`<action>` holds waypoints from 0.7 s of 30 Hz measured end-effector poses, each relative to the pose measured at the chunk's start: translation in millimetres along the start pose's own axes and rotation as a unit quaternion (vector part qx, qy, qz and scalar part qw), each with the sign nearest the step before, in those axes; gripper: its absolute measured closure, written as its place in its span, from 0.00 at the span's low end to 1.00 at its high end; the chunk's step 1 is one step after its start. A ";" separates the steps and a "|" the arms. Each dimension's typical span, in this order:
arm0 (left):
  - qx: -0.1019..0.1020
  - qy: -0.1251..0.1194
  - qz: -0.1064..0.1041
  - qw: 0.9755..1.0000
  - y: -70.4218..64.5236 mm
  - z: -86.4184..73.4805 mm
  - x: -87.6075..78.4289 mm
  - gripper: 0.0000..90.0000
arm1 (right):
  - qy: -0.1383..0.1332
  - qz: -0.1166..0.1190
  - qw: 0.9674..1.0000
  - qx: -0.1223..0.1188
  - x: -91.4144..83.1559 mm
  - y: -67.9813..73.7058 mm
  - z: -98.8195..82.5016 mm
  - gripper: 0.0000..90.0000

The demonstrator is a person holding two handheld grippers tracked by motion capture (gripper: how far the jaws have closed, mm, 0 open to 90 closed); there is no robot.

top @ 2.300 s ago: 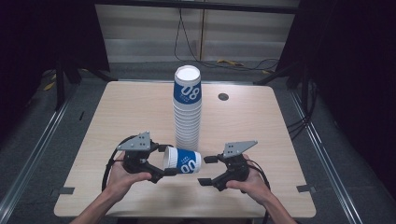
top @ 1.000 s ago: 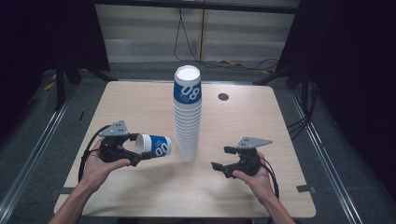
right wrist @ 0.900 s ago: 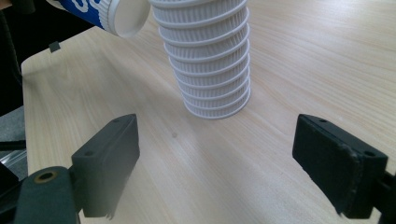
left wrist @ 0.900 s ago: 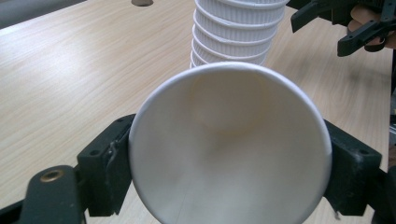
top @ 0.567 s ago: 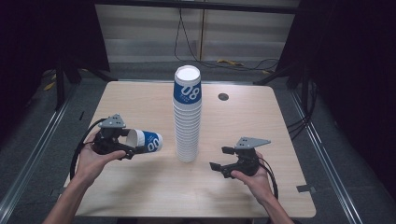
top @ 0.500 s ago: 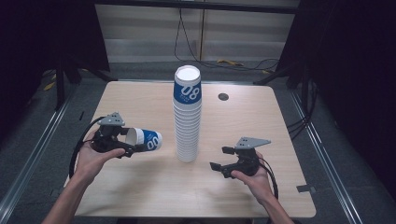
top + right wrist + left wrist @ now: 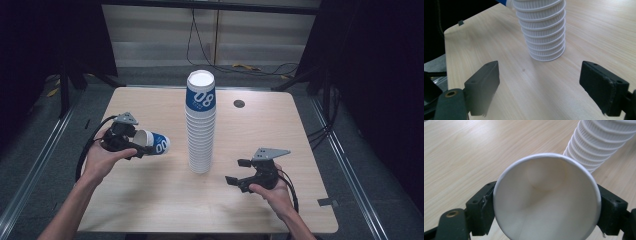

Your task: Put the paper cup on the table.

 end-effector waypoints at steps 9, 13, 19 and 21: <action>0.001 0.047 0.008 0.999 7.7 -1.8 2.4 0.20 | 0.001 0.005 1.000 0.006 0.2 0.2 -0.3 0.19; 0.006 0.072 0.008 0.997 11.8 -2.8 5.3 0.20 | 0.005 0.008 1.000 0.010 1.4 0.1 -1.4 0.19; 0.025 0.107 0.033 0.993 17.0 -4.3 8.4 0.20 | 0.007 0.008 1.000 0.009 2.4 -0.4 -3.1 0.19; 0.041 0.131 0.037 0.990 16.3 -5.7 9.3 0.20 | 0.006 0.007 1.000 0.010 2.1 -0.5 -3.2 0.19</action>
Point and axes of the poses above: each handheld gripper's, and its own axes: x roughly forward along the jaws, z roughly out of its top, y roughly to its left, the point moved 7 cm from there along x, roughly forward along the jaws, and after that the axes turned 14 degrees about -y, right-handed, at the moved point
